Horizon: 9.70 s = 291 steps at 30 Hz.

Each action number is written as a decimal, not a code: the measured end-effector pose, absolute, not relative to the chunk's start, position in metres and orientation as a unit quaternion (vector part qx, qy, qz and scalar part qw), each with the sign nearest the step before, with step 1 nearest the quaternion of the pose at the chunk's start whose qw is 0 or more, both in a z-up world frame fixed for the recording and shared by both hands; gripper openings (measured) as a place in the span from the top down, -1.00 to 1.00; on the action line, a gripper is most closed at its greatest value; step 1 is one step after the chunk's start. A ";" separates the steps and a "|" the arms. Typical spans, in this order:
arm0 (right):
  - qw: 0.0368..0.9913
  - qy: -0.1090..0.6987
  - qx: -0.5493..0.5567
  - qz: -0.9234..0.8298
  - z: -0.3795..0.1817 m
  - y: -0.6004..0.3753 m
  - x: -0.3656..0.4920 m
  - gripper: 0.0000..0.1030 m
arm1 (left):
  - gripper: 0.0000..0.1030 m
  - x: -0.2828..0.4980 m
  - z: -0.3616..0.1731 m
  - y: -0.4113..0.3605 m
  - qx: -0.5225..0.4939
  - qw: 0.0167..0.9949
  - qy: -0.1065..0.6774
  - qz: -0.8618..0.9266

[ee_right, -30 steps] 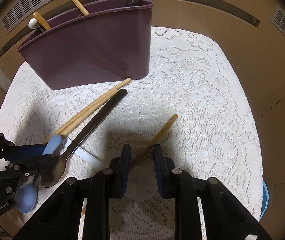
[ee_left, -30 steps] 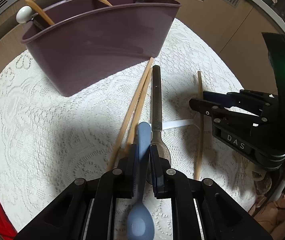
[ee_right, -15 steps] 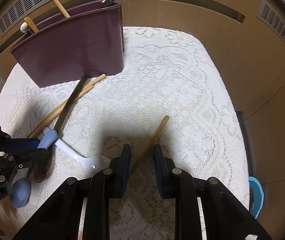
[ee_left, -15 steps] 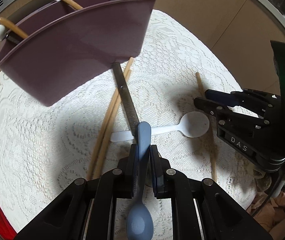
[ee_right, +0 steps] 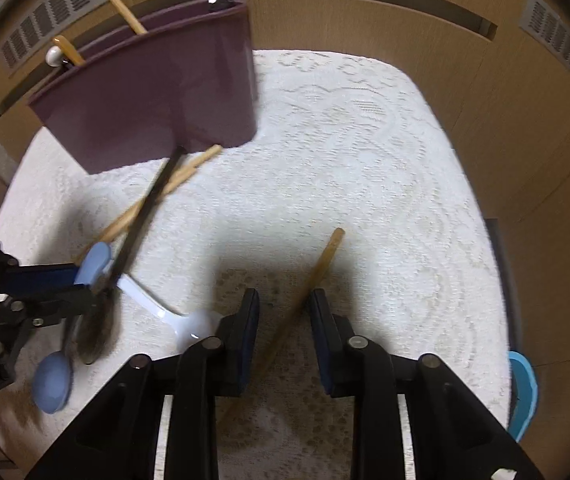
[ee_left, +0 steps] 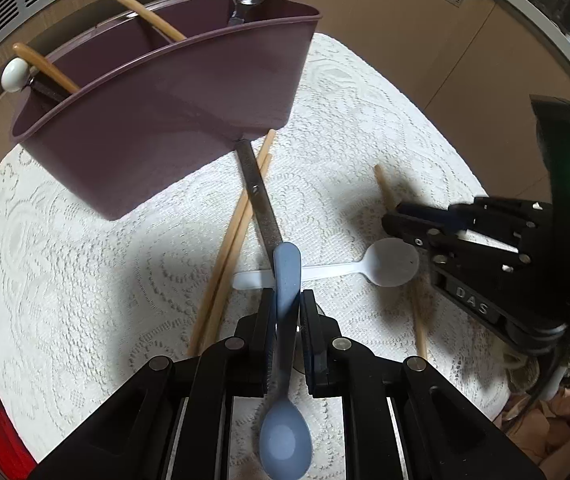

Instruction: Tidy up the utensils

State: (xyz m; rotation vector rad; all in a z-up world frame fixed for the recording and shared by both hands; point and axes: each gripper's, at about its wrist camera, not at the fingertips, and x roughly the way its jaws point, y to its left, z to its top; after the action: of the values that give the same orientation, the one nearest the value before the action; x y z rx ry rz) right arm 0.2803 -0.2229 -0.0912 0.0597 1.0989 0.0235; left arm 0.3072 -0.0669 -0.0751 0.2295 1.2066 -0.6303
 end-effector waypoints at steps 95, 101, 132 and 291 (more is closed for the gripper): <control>0.933 0.352 -0.031 0.072 0.072 -0.211 0.305 0.87 | 0.76 0.333 0.061 -0.056 0.052 0.857 0.459 -0.230; 0.885 0.459 -0.002 0.078 -0.040 -0.219 0.304 0.51 | 0.72 0.347 -0.049 -0.046 -0.021 0.800 0.574 -0.170; 0.889 0.445 0.045 0.096 -0.067 -0.233 0.259 0.88 | 0.74 0.299 -0.077 -0.064 -0.084 0.842 0.523 -0.103; 0.958 0.243 -0.044 0.147 0.091 -0.211 0.164 0.38 | 0.38 0.164 0.136 -0.010 0.034 0.970 0.187 -0.150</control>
State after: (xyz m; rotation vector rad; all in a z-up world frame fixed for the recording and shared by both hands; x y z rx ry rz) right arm 0.1643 -0.2111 0.0910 -0.0901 0.4931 0.2984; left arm 0.1643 -0.0096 0.1361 0.0679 0.3785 -0.3033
